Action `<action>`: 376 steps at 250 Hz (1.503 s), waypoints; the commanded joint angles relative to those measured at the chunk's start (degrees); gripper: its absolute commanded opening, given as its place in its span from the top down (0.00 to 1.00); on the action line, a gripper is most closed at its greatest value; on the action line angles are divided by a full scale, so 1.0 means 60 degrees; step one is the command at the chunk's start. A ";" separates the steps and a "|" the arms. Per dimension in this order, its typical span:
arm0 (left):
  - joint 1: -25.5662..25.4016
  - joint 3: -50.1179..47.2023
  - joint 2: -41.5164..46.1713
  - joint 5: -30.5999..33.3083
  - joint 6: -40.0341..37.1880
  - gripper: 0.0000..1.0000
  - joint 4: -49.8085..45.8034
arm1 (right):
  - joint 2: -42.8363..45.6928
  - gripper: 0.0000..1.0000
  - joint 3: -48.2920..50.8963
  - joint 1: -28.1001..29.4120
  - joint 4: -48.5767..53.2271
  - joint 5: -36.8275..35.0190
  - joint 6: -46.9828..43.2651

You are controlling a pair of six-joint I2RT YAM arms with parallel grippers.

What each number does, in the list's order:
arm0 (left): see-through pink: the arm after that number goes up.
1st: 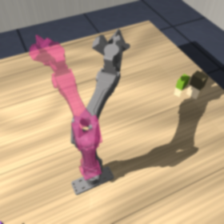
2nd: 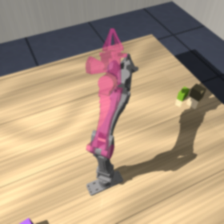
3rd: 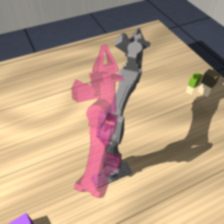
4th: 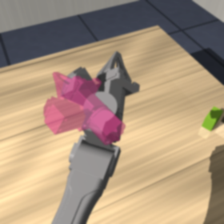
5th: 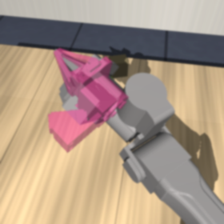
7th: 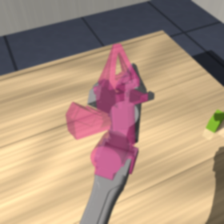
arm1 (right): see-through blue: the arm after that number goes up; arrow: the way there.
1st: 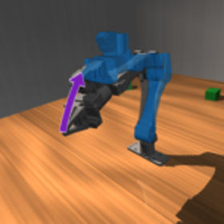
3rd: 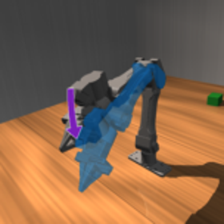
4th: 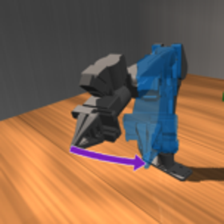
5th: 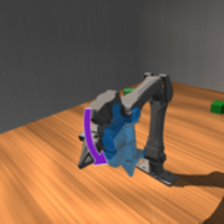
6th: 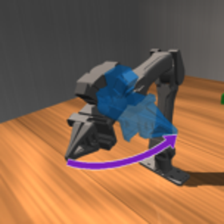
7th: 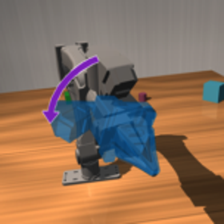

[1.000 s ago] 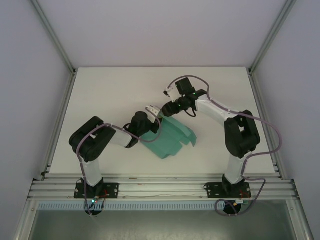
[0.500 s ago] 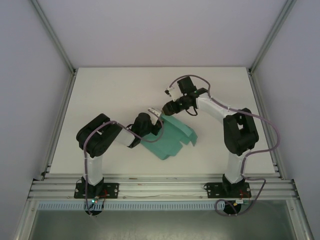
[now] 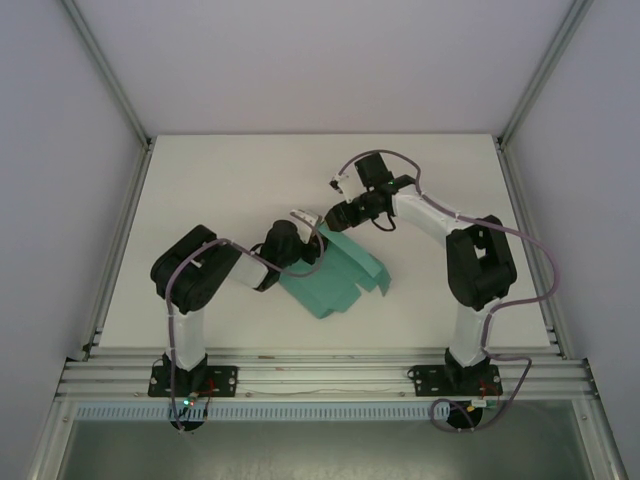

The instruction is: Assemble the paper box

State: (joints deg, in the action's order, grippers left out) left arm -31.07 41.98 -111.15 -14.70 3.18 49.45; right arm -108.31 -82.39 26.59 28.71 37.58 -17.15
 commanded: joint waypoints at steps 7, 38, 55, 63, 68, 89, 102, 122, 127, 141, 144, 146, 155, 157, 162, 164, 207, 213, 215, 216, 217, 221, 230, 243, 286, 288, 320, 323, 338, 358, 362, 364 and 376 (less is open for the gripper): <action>0.0110 0.0503 0.0010 -0.0321 0.0210 0.59 0.0675 | -0.0494 0.47 0.0416 0.0102 0.1119 -0.0438 -0.0184; 0.0103 0.0506 0.0114 -0.0428 0.0260 0.61 0.0656 | -0.0478 0.48 0.0424 0.0085 0.1133 -0.0436 -0.0180; 0.0104 0.0683 0.0075 -0.0342 0.0294 0.69 0.0405 | -0.0501 0.48 0.0399 0.0080 0.1191 -0.0434 -0.0182; 0.0114 0.0815 0.0016 -0.0192 0.0337 0.77 0.0237 | -0.0479 0.48 0.0402 0.0085 0.1192 -0.0416 -0.0176; 0.0105 0.0906 -0.0036 -0.0111 0.0360 0.83 0.0113 | -0.0482 0.48 0.0416 0.0088 0.1191 -0.0392 -0.0178; 0.0066 0.1036 -0.0029 0.0455 0.0590 1.00 -0.0206 | -0.0478 0.47 0.0453 0.0082 0.1151 -0.0375 -0.0068; 0.0059 0.1010 0.0080 0.0606 0.0647 1.00 -0.0318 | -0.0413 0.46 0.0488 0.0084 0.1139 -0.0375 0.0025; 0.0052 0.1034 0.0253 0.1161 0.0762 1.00 -0.0909 | -0.0156 0.40 0.0541 0.0064 0.0995 -0.0514 0.0285; 0.0037 0.1071 0.0245 0.1300 0.0797 1.00 -0.1139 | -0.0051 0.38 0.0551 0.0060 0.0947 -0.0553 0.0328; 0.0035 0.1086 0.0575 0.1502 0.0850 1.00 -0.1598 | 0.0403 0.31 0.0658 0.0025 0.0749 -0.0863 0.0546; 0.0036 0.1089 0.0593 0.1531 0.0864 1.00 -0.1699 | 0.0533 0.30 0.0699 0.0033 0.0699 -0.0982 0.0619; 0.0040 0.1082 0.0617 0.1565 0.0877 1.00 -0.1754 | 0.0628 0.29 0.0729 0.0017 0.0636 -0.1058 0.0676; 0.0046 0.1056 0.0729 0.1690 0.1042 1.00 -0.2008 | 0.1117 0.25 0.0918 -0.0019 0.0340 -0.1438 0.0938; 0.0050 0.1037 0.0746 0.1707 0.1038 1.00 -0.2073 | 0.1235 0.24 0.0974 -0.0022 0.0261 -0.1531 0.0997; 0.0051 0.1033 0.0811 0.1773 0.1075 1.00 -0.2203 | 0.1542 0.22 0.1116 -0.0057 0.0049 -0.1742 0.1122; 0.0051 0.1032 0.0840 0.1823 0.1105 1.00 -0.2257 | 0.1686 0.22 0.1177 -0.0068 -0.0039 -0.1837 0.1190; 0.0222 0.0986 0.1415 0.1868 0.1764 1.00 -0.3285 | 0.4826 0.16 0.3063 -0.0113 -0.1852 -0.2857 0.1031; 0.0295 0.1013 0.1529 0.1702 0.1960 1.00 -0.3445 | 0.5212 0.16 0.3346 -0.0124 -0.1964 -0.2762 0.0877; 0.0317 0.1023 0.1561 0.1637 0.2019 1.00 -0.3498 | 0.5328 0.15 0.3423 -0.0125 -0.1970 -0.2744 0.0828; 0.0331 0.1027 0.1577 0.1604 0.2063 1.00 -0.3533 | 0.5384 0.15 0.3472 -0.0125 -0.1986 -0.2732 0.0796; 0.0345 0.1022 0.1599 0.1565 0.2099 1.00 -0.3559 | 0.5441 0.15 0.3512 -0.0125 -0.1994 -0.2725 0.0779; 0.0403 0.1042 0.1667 0.1425 0.2260 1.00 -0.3659 | 0.5663 0.14 0.3682 -0.0122 -0.1993 -0.2673 0.0719; 0.0571 0.1049 0.1819 0.0931 0.2578 1.00 -0.3786 | 0.6086 0.14 0.4002 -0.0116 -0.1907 -0.2613 0.0580; 0.0811 0.0965 0.2017 0.0235 0.3046 1.00 -0.3701 | 0.6541 0.14 0.4357 -0.0116 -0.1677 -0.2431 0.0378; 0.1193 0.0920 0.2437 -0.1275 0.3619 1.00 -0.3580 | 0.6918 0.19 0.5158 -0.0124 -0.1997 -0.1920 0.0391; 0.1190 0.0930 0.2448 -0.1297 0.3602 1.00 -0.3601 | 0.6912 0.19 0.5150 -0.0125 -0.2019 -0.1915 0.0392; 0.1190 0.1143 0.2618 -0.1586 0.3558 1.00 -0.3974 | 0.6440 0.31 0.4717 -0.0118 -0.2427 -0.1807 0.0342; 0.1186 0.1181 0.2630 -0.1612 0.3548 1.00 -0.3993 | 0.6372 0.32 0.4654 -0.0124 -0.2414 -0.1785 0.0346; 0.1186 0.1192 0.2662 -0.1764 0.3548 1.00 -0.4008 | 0.6052 0.44 0.4338 -0.0123 -0.2459 -0.1810 0.0355; 0.1179 0.1276 0.2677 -0.1620 0.3593 1.00 -0.4185 | 0.5787 0.64 0.4146 -0.0121 -0.2503 -0.1845 0.0328; 0.1179 0.1302 0.2714 -0.1488 0.3623 1.00 -0.4261 | 0.5759 0.70 0.4121 -0.0111 -0.2558 -0.1860 0.0354; 0.1179 0.1326 0.2686 -0.1431 0.3632 1.00 -0.4310 | 0.5754 0.72 0.4140 -0.0118 -0.2584 -0.1867 0.0357; 0.1179 0.1430 0.2626 -0.1038 0.3611 1.00 -0.4647 | 0.5747 0.83 0.4208 -0.0121 -0.2734 -0.1866 0.0401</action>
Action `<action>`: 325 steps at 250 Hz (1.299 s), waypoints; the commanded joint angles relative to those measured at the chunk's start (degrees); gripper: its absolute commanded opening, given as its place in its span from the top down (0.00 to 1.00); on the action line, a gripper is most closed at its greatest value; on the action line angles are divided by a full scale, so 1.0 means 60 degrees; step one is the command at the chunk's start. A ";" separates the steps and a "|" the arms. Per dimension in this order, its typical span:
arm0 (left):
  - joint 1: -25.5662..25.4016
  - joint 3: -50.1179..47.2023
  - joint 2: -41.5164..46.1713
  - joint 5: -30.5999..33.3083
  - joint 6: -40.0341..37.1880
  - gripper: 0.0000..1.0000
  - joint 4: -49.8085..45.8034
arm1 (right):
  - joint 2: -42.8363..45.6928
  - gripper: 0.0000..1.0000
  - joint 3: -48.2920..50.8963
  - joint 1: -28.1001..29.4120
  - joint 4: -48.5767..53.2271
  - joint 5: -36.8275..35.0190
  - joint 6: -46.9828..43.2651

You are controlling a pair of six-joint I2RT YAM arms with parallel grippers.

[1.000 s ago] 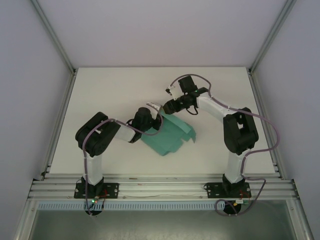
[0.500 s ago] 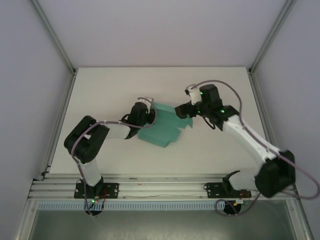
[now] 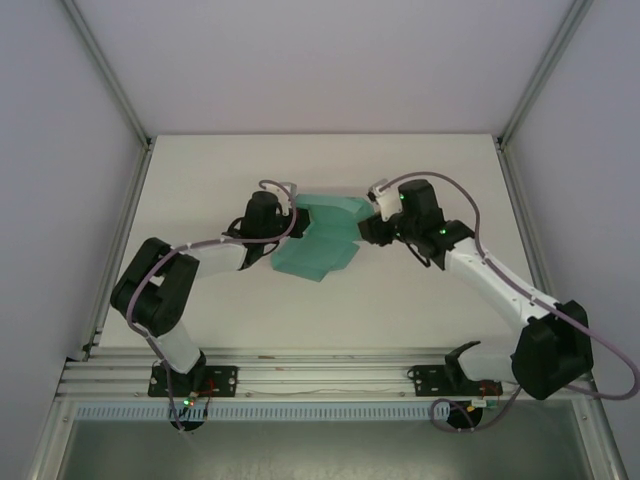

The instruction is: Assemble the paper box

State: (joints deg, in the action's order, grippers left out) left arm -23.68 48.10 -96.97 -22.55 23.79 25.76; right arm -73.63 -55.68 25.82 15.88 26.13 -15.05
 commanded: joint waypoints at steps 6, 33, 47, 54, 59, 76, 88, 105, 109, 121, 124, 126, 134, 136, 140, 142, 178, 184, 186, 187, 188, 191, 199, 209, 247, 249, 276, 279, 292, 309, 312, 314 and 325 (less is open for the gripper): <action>-0.0065 0.0500 0.0237 0.0467 0.0133 1.00 -0.0901 | -0.0018 0.87 -0.0188 0.0004 -0.0691 0.0040 0.0101; -0.0225 0.1031 0.0016 0.2271 0.0067 1.00 -0.2228 | 0.0125 0.97 0.0057 0.0088 -0.0991 -0.0053 0.0313; -0.0322 0.1325 -0.0143 0.3142 0.0068 1.00 -0.2858 | 0.0207 0.99 0.0193 0.0170 -0.1133 -0.0191 0.0373; -0.0358 0.1464 -0.0219 0.3538 0.0133 1.00 -0.3128 | 0.0258 1.00 0.0270 0.0218 -0.1190 -0.0290 0.0369; -0.0374 0.1570 -0.0272 0.3828 0.0232 1.00 -0.3319 | 0.0287 1.00 0.0327 0.0261 -0.1255 -0.0364 0.0369; -0.0403 0.1920 -0.0489 0.4375 0.0483 1.00 -0.3924 | 0.0317 1.00 0.0457 0.0391 -0.1400 -0.0442 0.0419; -0.0402 0.2120 -0.0634 0.4566 0.0559 1.00 -0.4205 | 0.0306 1.00 0.0472 0.0456 -0.1453 -0.0464 0.0464; -0.0399 0.2233 -0.0730 0.4561 0.0551 1.00 -0.4293 | 0.0296 1.00 0.0506 0.0508 -0.1558 -0.0570 0.0538; -0.0405 0.2243 -0.0742 0.4518 0.0523 1.00 -0.4293 | 0.0292 1.00 0.0506 0.0501 -0.1581 -0.0585 0.0556; -0.0420 0.2280 -0.0742 0.4507 0.0470 1.00 -0.4307 | 0.0308 1.00 0.0543 0.0514 -0.1699 -0.0670 0.0603; -0.0429 0.2282 -0.0732 0.4505 0.0433 1.00 -0.4308 | 0.0309 1.00 0.0554 0.0504 -0.1722 -0.0701 0.0620; -0.0432 0.2289 -0.0729 0.4486 0.0397 1.00 -0.4304 | 0.0305 1.00 0.0558 0.0513 -0.1727 -0.0728 0.0619; -0.0463 0.2271 -0.0660 0.4494 0.0276 1.00 -0.4293 | 0.0311 1.00 0.0592 0.0514 -0.1802 -0.0821 0.0666; -0.0470 0.2272 -0.0642 0.4498 0.0248 1.00 -0.4293 | 0.0316 1.00 0.0589 0.0511 -0.1816 -0.0864 0.0681; -0.0486 0.2250 -0.0586 0.4501 0.0180 1.00 -0.4286 | 0.0327 0.98 0.0600 0.0507 -0.1860 -0.0936 0.0715; -0.0490 0.2230 -0.0546 0.4489 0.0122 1.00 -0.4255 | 0.0327 0.98 0.0610 0.0506 -0.1875 -0.0962 0.0738; -0.0609 0.1030 0.0567 0.3499 -0.0533 1.00 -0.2617 | 0.0434 0.76 0.0766 0.0461 -0.1951 -0.2014 0.0897; -0.0610 0.0828 0.0769 0.3387 -0.0548 1.00 -0.2392 | 0.0499 0.69 0.0801 0.0450 -0.1888 -0.2137 0.0911; -0.0624 0.0754 0.0829 0.3339 -0.0533 1.00 -0.2313 | 0.0528 0.67 0.0825 0.0444 -0.1864 -0.2182 0.0922; -0.0623 0.0756 0.0863 0.3329 -0.0528 1.00 -0.2255 | 0.0555 0.65 0.0834 0.0450 -0.1860 -0.2206 0.0924; -0.0623 0.0713 0.0888 0.3323 -0.0525 1.00 -0.2242 | 0.0568 0.64 0.0845 0.0439 -0.1850 -0.2226 0.0932; -0.0627 0.0604 0.0981 0.3297 -0.0496 1.00 -0.2162 | 0.0613 0.59 0.0876 0.0436 -0.1844 -0.2296 0.0960; -0.0632 0.0390 0.1184 0.3253 -0.0507 1.00 -0.1963 | 0.0783 0.45 0.1004 0.0420 -0.1866 -0.2469 0.1025; -0.0626 0.0195 0.1399 0.3318 -0.0534 1.00 -0.1787 | 0.1058 0.29 0.1207 0.0414 -0.1959 -0.2778 0.1123; -0.0640 -0.0027 0.1734 0.3913 -0.0664 1.00 -0.1790 | 0.2470 0.00 0.2187 0.0363 -0.3067 -0.3045 0.1405; -0.0646 -0.0031 0.1744 0.3939 -0.0672 1.00 -0.1800 | 0.2529 0.00 0.2219 0.0356 -0.3121 -0.3028 0.1419; -0.0773 0.0050 0.1700 0.4487 -0.0738 1.00 -0.1944 | 0.2771 0.00 0.2061 0.0354 -0.3251 -0.2870 0.1937; -0.0783 0.0064 0.1683 0.4548 -0.0729 1.00 -0.1969 | 0.2758 0.00 0.2002 0.0354 -0.3200 -0.2835 0.1970; -0.0826 0.0140 0.1635 0.4678 -0.0723 1.00 -0.2071 | 0.2577 0.00 0.1766 0.0354 -0.3185 -0.2677 0.2206; -0.0870 0.0186 0.1594 0.4723 -0.0742 1.00 -0.2088 | 0.2175 0.00 0.1481 0.0354 -0.3301 -0.2548 0.2379; -0.0879 0.0196 0.1587 0.4717 -0.0737 1.00 -0.2088 | 0.2088 0.00 0.1437 0.0360 -0.3307 -0.2527 0.2366; -0.0885 0.0193 0.1586 0.4712 -0.0741 1.00 -0.2086 | 0.2027 0.00 0.1394 0.0356 -0.3291 -0.2510 0.2344; -0.0899 0.0219 0.1600 0.4724 -0.0683 1.00 -0.2116 | 0.1676 0.00 0.1174 0.0354 -0.3180 -0.2361 0.2200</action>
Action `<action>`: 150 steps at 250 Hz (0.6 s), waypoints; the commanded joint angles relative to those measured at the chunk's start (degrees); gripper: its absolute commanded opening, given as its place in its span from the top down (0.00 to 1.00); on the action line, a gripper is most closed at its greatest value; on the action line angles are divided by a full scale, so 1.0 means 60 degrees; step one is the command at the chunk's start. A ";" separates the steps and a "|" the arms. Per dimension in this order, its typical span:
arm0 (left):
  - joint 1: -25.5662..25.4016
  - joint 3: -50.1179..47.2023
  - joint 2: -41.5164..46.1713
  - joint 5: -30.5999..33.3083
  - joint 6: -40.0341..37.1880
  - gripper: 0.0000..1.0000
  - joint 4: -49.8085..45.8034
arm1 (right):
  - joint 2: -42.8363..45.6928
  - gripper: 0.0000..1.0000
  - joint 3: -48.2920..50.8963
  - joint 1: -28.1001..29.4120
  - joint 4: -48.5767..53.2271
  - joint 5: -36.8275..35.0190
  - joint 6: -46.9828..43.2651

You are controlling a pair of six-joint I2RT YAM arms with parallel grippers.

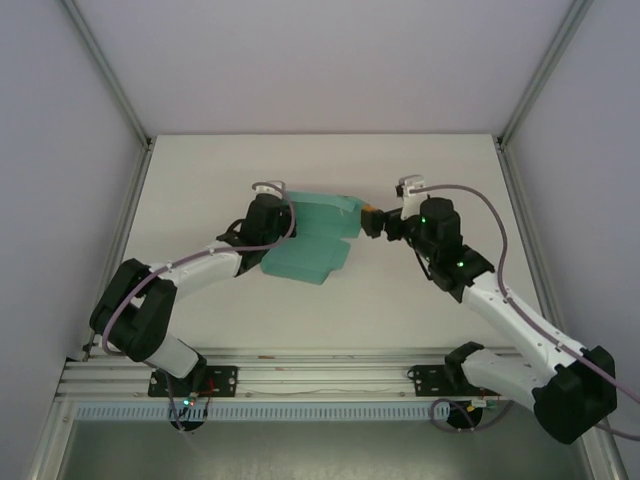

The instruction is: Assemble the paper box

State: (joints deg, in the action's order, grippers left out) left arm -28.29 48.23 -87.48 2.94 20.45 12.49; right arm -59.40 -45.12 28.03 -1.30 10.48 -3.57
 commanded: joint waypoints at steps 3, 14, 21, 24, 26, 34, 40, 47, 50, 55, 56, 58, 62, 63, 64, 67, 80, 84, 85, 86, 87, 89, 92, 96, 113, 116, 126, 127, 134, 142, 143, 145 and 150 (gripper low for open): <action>-0.0133 0.0217 0.0020 0.0501 -0.0093 1.00 0.0069 | -0.0780 0.00 -0.0625 -0.0005 -0.0277 0.0269 0.0251; -0.0131 0.0290 0.0020 0.0540 -0.0026 1.00 -0.0039 | -0.1051 0.00 -0.0819 -0.0012 -0.0128 0.0261 0.0215; -0.0133 0.0309 0.0020 0.0545 -0.0004 1.00 -0.0081 | -0.1317 0.00 -0.0910 -0.0011 -0.0025 0.0225 0.0214; -0.0140 0.0311 0.0025 0.0548 0.0004 1.00 -0.0085 | -0.1396 0.00 -0.0943 -0.0013 0.0014 0.0201 0.0215; -0.0153 0.0319 0.0036 0.0538 0.0009 1.00 -0.0078 | -0.1453 0.00 -0.0960 -0.0014 0.0042 0.0194 0.0215; -0.0155 0.0291 0.0038 0.0494 0.0015 1.00 -0.0022 | -0.1670 0.00 -0.1035 -0.0013 0.0138 0.0145 0.0213; -0.0162 0.0269 0.0035 0.0468 0.0005 1.00 0.0050 | -0.1834 0.00 -0.1058 -0.0003 0.0147 0.0129 0.0201; -0.0162 0.0280 0.0021 0.0462 0.0069 1.00 0.0057 | -0.2038 0.00 -0.1056 -0.0006 0.0084 0.0153 0.0212; -0.0162 0.0293 0.0013 0.0464 0.0118 1.00 0.0038 | -0.2108 0.00 -0.1068 0.0007 0.0050 0.0164 0.0234; -0.0162 0.0306 0.0005 0.0459 0.0149 1.00 0.0007 | -0.2247 0.00 -0.1078 0.0014 -0.0051 0.0186 0.0310; -0.0162 0.0316 -0.0002 0.0453 0.0158 1.00 0.0010 | -0.2275 0.00 -0.1078 0.0007 -0.0078 0.0187 0.0328; -0.0162 0.0331 -0.0019 0.0431 0.0164 1.00 -0.0006 | -0.2329 0.00 -0.1067 0.0003 -0.0132 0.0187 0.0360; -0.0155 0.0361 -0.0033 0.0414 0.0168 1.00 -0.0027 | -0.2436 0.00 -0.1076 0.0026 -0.0238 0.0189 0.0441; -0.0166 0.0358 -0.0043 0.0416 0.0175 1.00 -0.0029 | -0.2465 0.00 -0.1070 0.0021 -0.0267 0.0195 0.0460; -0.0164 0.0364 -0.0041 0.0410 0.0170 1.00 -0.0037 | -0.2486 0.00 -0.1059 0.0025 -0.0296 0.0206 0.0469; -0.0175 0.0406 -0.0063 0.0417 0.0189 1.00 -0.0050 | -0.2567 0.00 -0.1063 0.0026 -0.0375 0.0235 0.0518; -0.0178 0.0492 -0.0125 0.0390 0.0331 1.00 -0.0159 | -0.2895 0.00 -0.1100 0.0096 -0.0785 0.0349 0.0595; -0.0187 0.0532 -0.0151 0.0351 0.0341 1.00 -0.0183 | -0.2999 0.00 -0.1096 0.0135 -0.0921 0.0297 0.0620; -0.0189 0.0539 -0.0146 0.0340 0.0349 1.00 -0.0188 | -0.3017 0.00 -0.1102 0.0149 -0.0953 0.0286 0.0645; -0.0190 0.0550 -0.0151 0.0335 0.0353 1.00 -0.0190 | -0.3041 0.00 -0.1104 0.0163 -0.0983 0.0266 0.0657; -0.0191 0.0563 -0.0161 0.0333 0.0362 1.00 -0.0198 | -0.3060 0.00 -0.1113 0.0177 -0.1020 0.0234 0.0670; -0.0191 0.0580 -0.0179 0.0324 0.0376 1.00 -0.0205 | -0.3100 0.00 -0.1112 0.0199 -0.1078 0.0173 0.0687; -0.0199 0.0602 -0.0183 0.0318 0.0412 1.00 -0.0220 | -0.3164 0.00 -0.1112 0.0244 -0.1185 0.0114 0.0710; -0.0213 0.0616 -0.0212 0.0329 0.0475 1.00 -0.0235 | -0.3253 0.00 -0.1119 0.0284 -0.1331 0.0023 0.0713; -0.0283 0.0665 -0.0286 0.0263 0.0493 1.00 -0.0110 | -0.3588 0.00 -0.1041 0.0544 -0.2125 -0.0600 0.0827; -0.0293 0.0664 -0.0295 0.0265 0.0502 1.00 -0.0092 | -0.3659 0.00 -0.1020 0.0576 -0.2301 -0.0748 0.0875; -0.0363 0.0689 -0.0344 0.0302 0.0457 1.00 0.0017 | -0.3865 0.00 -0.0990 0.0711 -0.2797 -0.1142 0.1039; -0.0365 0.0691 -0.0353 0.0294 0.0451 1.00 0.0022 | -0.3882 0.00 -0.0990 0.0722 -0.2835 -0.1180 0.1059; -0.0403 0.0715 -0.0400 0.0303 0.0393 1.00 0.0024 | -0.4011 0.00 -0.1002 0.0815 -0.3096 -0.1492 0.1160; -0.0451 0.0783 -0.0450 0.0390 0.0368 1.00 -0.0051 | -0.4134 0.00 -0.1030 0.0923 -0.3316 -0.1887 0.1273; -0.0453 0.0789 -0.0457 0.0397 0.0362 1.00 -0.0063 | -0.4148 0.00 -0.1039 0.0945 -0.3329 -0.1942 0.1279; -0.0466 0.0812 -0.0473 0.0420 0.0358 1.00 -0.0072 | -0.4178 0.00 -0.1046 0.0969 -0.3369 -0.2037 0.1294; -0.0495 0.0823 -0.0503 0.0484 0.0346 1.00 -0.0103 | -0.4247 0.00 -0.1101 0.1051 -0.3431 -0.2289 0.1305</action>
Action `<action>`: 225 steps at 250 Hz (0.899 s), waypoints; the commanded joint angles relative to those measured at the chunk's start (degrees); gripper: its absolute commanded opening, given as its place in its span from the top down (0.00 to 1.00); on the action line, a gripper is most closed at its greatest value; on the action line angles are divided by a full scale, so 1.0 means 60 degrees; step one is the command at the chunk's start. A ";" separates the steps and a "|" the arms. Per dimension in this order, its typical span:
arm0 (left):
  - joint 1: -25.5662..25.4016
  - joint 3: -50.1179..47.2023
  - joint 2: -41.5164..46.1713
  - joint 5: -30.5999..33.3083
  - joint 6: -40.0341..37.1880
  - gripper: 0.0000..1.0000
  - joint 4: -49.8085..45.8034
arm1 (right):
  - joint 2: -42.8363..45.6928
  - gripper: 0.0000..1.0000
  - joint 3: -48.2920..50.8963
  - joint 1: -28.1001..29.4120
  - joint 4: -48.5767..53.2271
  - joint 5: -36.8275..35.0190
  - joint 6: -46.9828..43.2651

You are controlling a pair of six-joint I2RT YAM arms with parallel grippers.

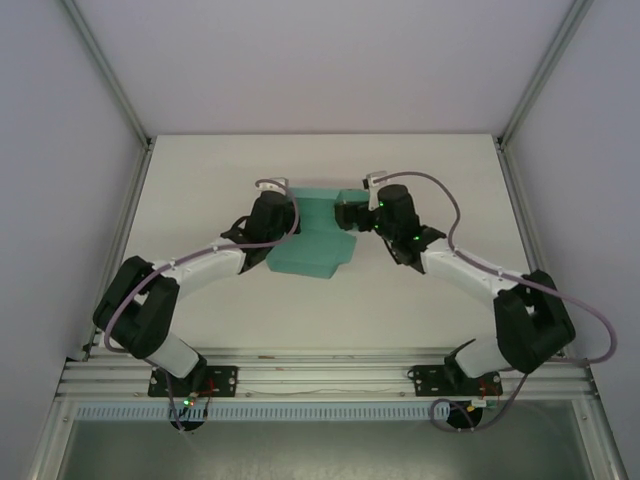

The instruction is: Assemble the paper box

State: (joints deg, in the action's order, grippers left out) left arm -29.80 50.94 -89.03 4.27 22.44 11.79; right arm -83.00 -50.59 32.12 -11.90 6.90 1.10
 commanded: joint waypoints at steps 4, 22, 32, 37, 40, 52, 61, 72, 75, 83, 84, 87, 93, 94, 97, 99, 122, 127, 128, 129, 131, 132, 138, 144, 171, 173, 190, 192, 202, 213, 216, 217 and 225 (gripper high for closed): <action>-0.0268 0.0397 -0.0260 0.0325 0.0015 1.00 -0.0014 | -0.0375 0.00 -0.0241 0.0443 -0.1703 -0.1928 0.0533; -0.0346 0.0421 -0.0316 0.0528 0.0005 1.00 -0.0032 | -0.0623 0.00 -0.0477 0.0752 -0.1659 -0.2903 0.0700; -0.0376 0.0415 -0.0314 0.0575 -0.0031 1.00 -0.0010 | -0.0720 0.00 -0.0560 0.0902 -0.1623 -0.3211 0.0690; -0.0379 0.0424 -0.0312 0.0601 -0.0032 1.00 0.0001 | -0.0754 0.00 -0.0584 0.0987 -0.1582 -0.3419 0.0692; -0.0380 0.0425 -0.0308 0.0626 -0.0039 1.00 -0.0006 | -0.0769 0.00 -0.0595 0.1030 -0.1568 -0.3559 0.0707; -0.0380 0.0428 -0.0308 0.0758 0.0010 1.00 -0.0046 | -0.0745 0.00 -0.0567 0.1127 -0.1430 -0.3996 0.0777; -0.0380 0.0435 -0.0295 0.0871 0.0032 1.00 -0.0060 | -0.0635 0.00 -0.0505 0.1136 -0.1241 -0.4356 0.0947; -0.0380 0.0445 -0.0263 0.1016 0.0104 1.00 -0.0119 | -0.0433 0.00 -0.0353 0.1138 -0.1013 -0.4772 0.1074; -0.0380 0.0440 -0.0252 0.1060 0.0112 1.00 -0.0138 | -0.0377 0.00 -0.0299 0.1140 -0.0947 -0.4832 0.1063; -0.0380 0.0436 -0.0235 0.1176 0.0135 1.00 -0.0161 | -0.0156 0.00 -0.0136 0.1146 -0.0746 -0.4940 0.1019; -0.0380 0.0433 -0.0235 0.1192 0.0146 1.00 -0.0162 | -0.0126 0.00 -0.0122 0.1141 -0.0714 -0.4978 0.1018; -0.0382 0.0450 -0.0218 0.1236 0.0154 1.00 -0.0184 | -0.0031 0.00 -0.0061 0.1140 -0.0628 -0.5043 0.1028; -0.0380 0.0447 -0.0207 0.1315 0.0180 1.00 -0.0216 | 0.0181 0.00 0.0062 0.1147 -0.0426 -0.5108 0.1059; -0.0380 0.0446 -0.0199 0.1327 0.0183 1.00 -0.0212 | 0.0211 0.00 0.0086 0.1142 -0.0393 -0.5121 0.1067; -0.0380 0.0455 -0.0204 0.1355 0.0184 1.00 -0.0228 | 0.0313 0.00 0.0146 0.1137 -0.0271 -0.5114 0.1064; -0.0376 0.0448 -0.0194 0.1372 0.0185 1.00 -0.0231 | 0.0394 0.00 0.0200 0.1136 -0.0195 -0.5107 0.1073; -0.0358 0.0491 -0.0170 0.1426 0.0114 1.00 -0.0287 | 0.1260 0.00 0.0680 0.1115 0.0811 -0.5119 0.1149; -0.0355 0.0500 -0.0164 0.1412 0.0109 1.00 -0.0293 | 0.1446 0.00 0.0775 0.1096 0.1066 -0.5046 0.1117; -0.0353 0.0495 -0.0155 0.1405 0.0096 1.00 -0.0287 | 0.1480 0.00 0.0795 0.1094 0.1115 -0.5031 0.1118; -0.0352 0.0492 -0.0158 0.1401 0.0097 1.00 -0.0284 | 0.1512 0.00 0.0812 0.1093 0.1161 -0.5016 0.1119; -0.0347 0.0487 -0.0160 0.1391 0.0091 1.00 -0.0293 | 0.1580 0.00 0.0857 0.1089 0.1251 -0.4998 0.1120; -0.0349 0.0488 -0.0161 0.1387 0.0080 1.00 -0.0287 | 0.1613 0.00 0.0880 0.1090 0.1287 -0.4993 0.1120; -0.0349 0.0502 -0.0144 0.1371 0.0049 1.00 -0.0292 | 0.1825 0.00 0.0995 0.1056 0.1508 -0.5016 0.1166; -0.0351 0.0509 -0.0137 0.1372 0.0050 1.00 -0.0288 | 0.2009 0.00 0.1106 0.1024 0.1708 -0.5006 0.1252; -0.0350 0.0521 -0.0085 0.1280 -0.0034 1.00 -0.0317 | 0.2546 0.00 0.1576 0.0657 0.2233 -0.4612 0.1875; -0.0358 0.0520 -0.0076 0.1291 -0.0023 1.00 -0.0323 | 0.2563 0.00 0.1609 0.0624 0.2262 -0.4567 0.1909; -0.0343 0.0561 -0.0058 0.1345 -0.0015 1.00 -0.0406 | 0.2719 0.00 0.1785 0.0420 0.2414 -0.4211 0.2086; -0.0360 0.0566 -0.0051 0.1351 -0.0029 1.00 -0.0411 | 0.2735 0.00 0.1804 0.0397 0.2417 -0.4218 0.2116; -0.0350 0.0599 -0.0058 0.1380 -0.0020 1.00 -0.0505 | 0.2772 0.00 0.1911 0.0331 0.2344 -0.4034 0.2099; -0.0350 0.0623 -0.0036 0.1361 0.0016 1.00 -0.0543 | 0.2781 0.00 0.1993 0.0274 0.2209 -0.3743 0.1994; -0.0350 0.0626 -0.0036 0.1354 0.0022 1.00 -0.0552 | 0.2777 0.00 0.2003 0.0274 0.2184 -0.3654 0.1954; -0.0350 0.0624 -0.0040 0.1346 0.0016 1.00 -0.0548 | 0.2775 0.00 0.2002 0.0266 0.2179 -0.3640 0.1947; -0.0350 0.0639 -0.0027 0.1303 0.0033 1.00 -0.0559 | 0.2726 0.00 0.2002 0.0239 0.2159 -0.3367 0.1776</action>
State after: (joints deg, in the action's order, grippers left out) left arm -31.53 52.60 -90.56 11.00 22.61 10.02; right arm -67.00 -39.44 34.04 -0.97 -17.74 11.27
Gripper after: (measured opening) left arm 0.092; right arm 0.997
